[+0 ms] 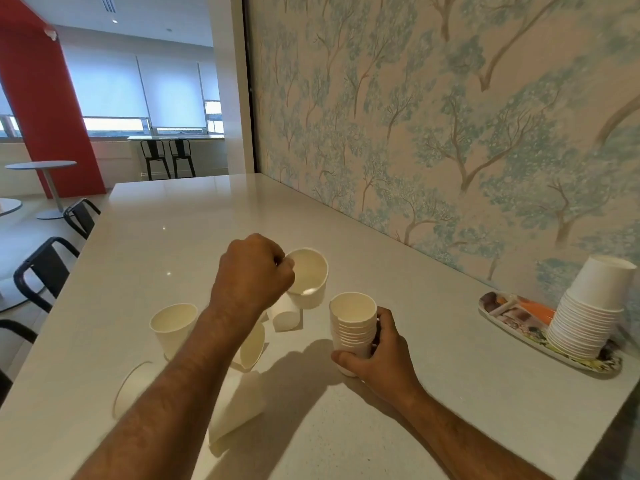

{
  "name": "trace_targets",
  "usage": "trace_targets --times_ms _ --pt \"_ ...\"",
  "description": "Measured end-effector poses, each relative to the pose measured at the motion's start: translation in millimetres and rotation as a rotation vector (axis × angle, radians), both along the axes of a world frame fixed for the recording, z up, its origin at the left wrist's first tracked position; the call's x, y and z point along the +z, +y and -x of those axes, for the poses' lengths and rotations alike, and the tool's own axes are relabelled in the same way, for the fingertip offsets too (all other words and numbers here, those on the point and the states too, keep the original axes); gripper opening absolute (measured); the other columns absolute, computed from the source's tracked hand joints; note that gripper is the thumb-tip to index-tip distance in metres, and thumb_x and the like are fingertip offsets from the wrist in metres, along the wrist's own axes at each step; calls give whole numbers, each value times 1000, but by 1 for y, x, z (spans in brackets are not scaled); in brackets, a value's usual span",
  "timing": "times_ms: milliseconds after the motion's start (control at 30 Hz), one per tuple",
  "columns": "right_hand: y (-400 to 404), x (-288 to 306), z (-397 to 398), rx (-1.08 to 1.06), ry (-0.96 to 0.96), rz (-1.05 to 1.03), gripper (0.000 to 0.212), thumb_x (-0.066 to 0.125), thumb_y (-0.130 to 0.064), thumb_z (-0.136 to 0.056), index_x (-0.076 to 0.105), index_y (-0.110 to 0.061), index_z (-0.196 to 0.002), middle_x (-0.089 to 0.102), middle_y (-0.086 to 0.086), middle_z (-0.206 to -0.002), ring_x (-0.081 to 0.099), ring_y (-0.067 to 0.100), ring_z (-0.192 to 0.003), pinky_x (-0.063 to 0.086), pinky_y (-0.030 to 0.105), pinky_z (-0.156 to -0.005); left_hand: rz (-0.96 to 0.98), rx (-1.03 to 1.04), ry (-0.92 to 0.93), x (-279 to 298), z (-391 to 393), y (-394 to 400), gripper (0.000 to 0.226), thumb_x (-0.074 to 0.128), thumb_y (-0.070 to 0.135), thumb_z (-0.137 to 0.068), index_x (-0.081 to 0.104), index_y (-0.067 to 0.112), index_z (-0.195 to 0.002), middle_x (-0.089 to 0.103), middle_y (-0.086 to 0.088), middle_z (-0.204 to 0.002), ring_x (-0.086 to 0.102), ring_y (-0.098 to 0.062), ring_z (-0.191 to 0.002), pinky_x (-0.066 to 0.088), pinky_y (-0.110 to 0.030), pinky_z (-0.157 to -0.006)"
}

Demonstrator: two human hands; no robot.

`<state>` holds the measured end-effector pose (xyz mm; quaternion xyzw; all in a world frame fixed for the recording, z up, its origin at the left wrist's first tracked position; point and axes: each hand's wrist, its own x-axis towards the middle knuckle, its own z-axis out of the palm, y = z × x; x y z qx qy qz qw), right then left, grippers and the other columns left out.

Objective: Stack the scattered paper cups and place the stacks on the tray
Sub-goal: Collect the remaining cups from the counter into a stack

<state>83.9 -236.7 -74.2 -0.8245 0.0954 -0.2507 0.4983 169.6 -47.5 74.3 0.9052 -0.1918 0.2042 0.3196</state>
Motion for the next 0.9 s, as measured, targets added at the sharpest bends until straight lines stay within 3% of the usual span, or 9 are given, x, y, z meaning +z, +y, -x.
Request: trace_targets --times_ms 100,167,367,533,600,733,833,900 --pt "2 0 0 -2 5 -11 78 90 -46 -52 40 -56 -109 60 -29 -104 59 -13 -95 55 15 -67 193 -68 71 5 2 -7 20 68 28 -90 78 12 -98 67 8 -66 65 -12 -47 55 -24 -47" --pt "4 1 1 12 6 -15 79 92 -43 -54 38 -60 -109 58 -31 -105 57 -16 -97 52 9 -64 196 -100 146 2 4 -16 19 68 25 -91 77 11 -99 67 7 -65 64 -7 -46 47 -16 -39" --pt "8 0 3 45 -19 34 81 91 -42 -57 36 -60 -113 56 -31 -111 59 -8 -102 52 8 -68 -31 -115 186 -16 7 -37 20 66 23 -87 79 15 -100 75 0 -89 63 -8 -69 52 -24 -64" --pt "12 0 4 50 -37 53 83 87 -52 -53 35 -57 -118 56 -32 -110 60 -4 -103 56 14 -72 -237 -131 194 -34 11 -49 24 64 28 -90 77 16 -106 75 -2 -100 61 -13 -71 48 -25 -64" --pt "11 1 4 33 -38 52 81 84 -57 -50 37 -57 -116 57 -35 -105 58 -8 -103 58 19 -72 -295 -132 185 -41 11 -50 29 59 36 -94 75 17 -108 73 -1 -98 58 -12 -71 45 -26 -67" --pt "7 0 3 -12 -36 54 85 84 -58 -47 39 -50 -118 59 -30 -106 61 -3 -99 60 26 -73 -212 -141 146 -47 3 -45 44 42 49 -100 74 20 -91 71 1 -85 59 -12 -69 42 -30 -66" --pt "2 1 2 -58 -31 57 84 88 -50 -52 38 -45 -120 55 -32 -104 62 -6 -94 57 17 -71 -160 -63 64 -55 -12 -36 34 50 48 -95 69 25 -111 72 2 -102 62 -16 -88 49 -33 -75" --pt "-4 2 0 -104 -37 43 83 91 -42 -55 38 -43 -119 53 -34 -102 62 -6 -89 51 11 -67 -210 -105 57 -64 -24 -35 40 57 48 -92 63 24 -124 68 1 -112 59 -19 -104 51 -38 -86"
